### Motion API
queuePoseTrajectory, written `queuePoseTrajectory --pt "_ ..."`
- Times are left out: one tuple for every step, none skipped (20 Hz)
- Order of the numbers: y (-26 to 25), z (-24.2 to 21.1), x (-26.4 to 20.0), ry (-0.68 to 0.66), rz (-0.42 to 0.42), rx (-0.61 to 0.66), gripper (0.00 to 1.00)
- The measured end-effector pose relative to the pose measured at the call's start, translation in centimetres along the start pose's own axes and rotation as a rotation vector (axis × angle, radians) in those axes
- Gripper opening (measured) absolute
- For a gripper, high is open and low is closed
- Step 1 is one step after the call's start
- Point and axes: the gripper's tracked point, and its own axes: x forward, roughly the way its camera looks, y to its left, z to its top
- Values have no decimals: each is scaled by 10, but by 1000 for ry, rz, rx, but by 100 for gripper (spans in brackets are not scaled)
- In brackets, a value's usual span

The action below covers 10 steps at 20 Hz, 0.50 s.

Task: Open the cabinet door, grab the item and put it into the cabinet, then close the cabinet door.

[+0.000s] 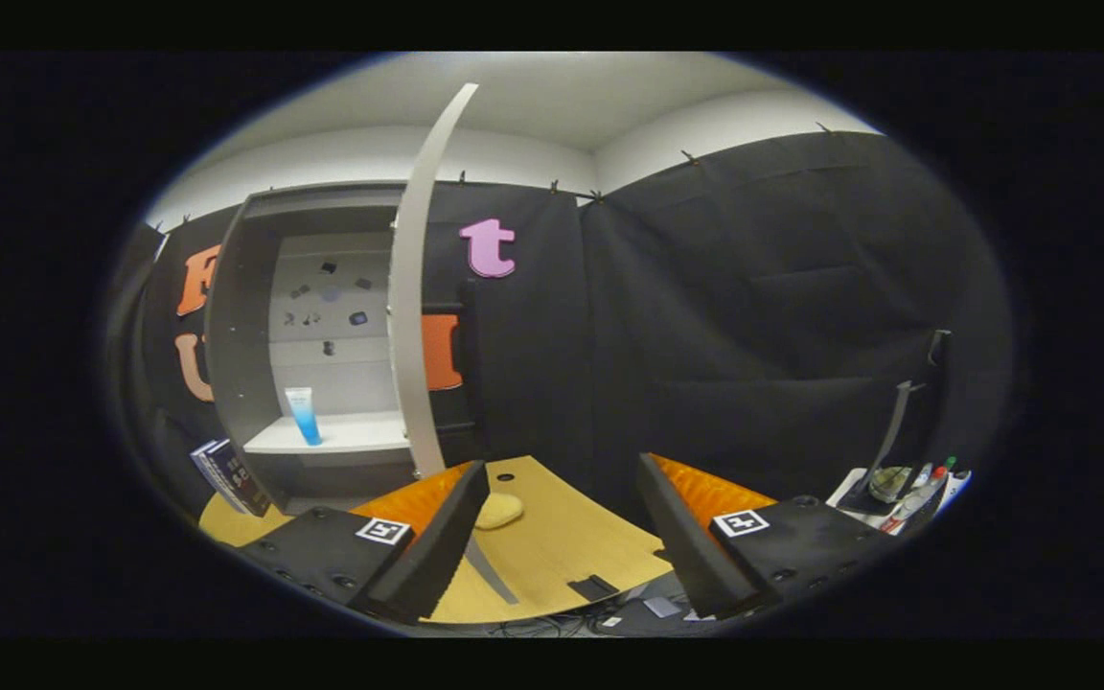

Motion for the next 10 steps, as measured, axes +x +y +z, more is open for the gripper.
queuePoseTrajectory --pt "2 -6 5 9 7 15 98" --pt "4 -14 14 21 12 25 97" --pt "5 -23 20 36 14 30 98" --pt "4 -31 26 53 14 29 98" --pt "6 -38 31 67 18 26 98" --pt "5 -45 35 77 12 20 98" --pt "4 -47 36 81 10 19 97" --pt "5 -47 37 77 11 26 97" --pt "6 -46 37 71 15 30 97" --pt "7 -47 37 66 20 29 97"
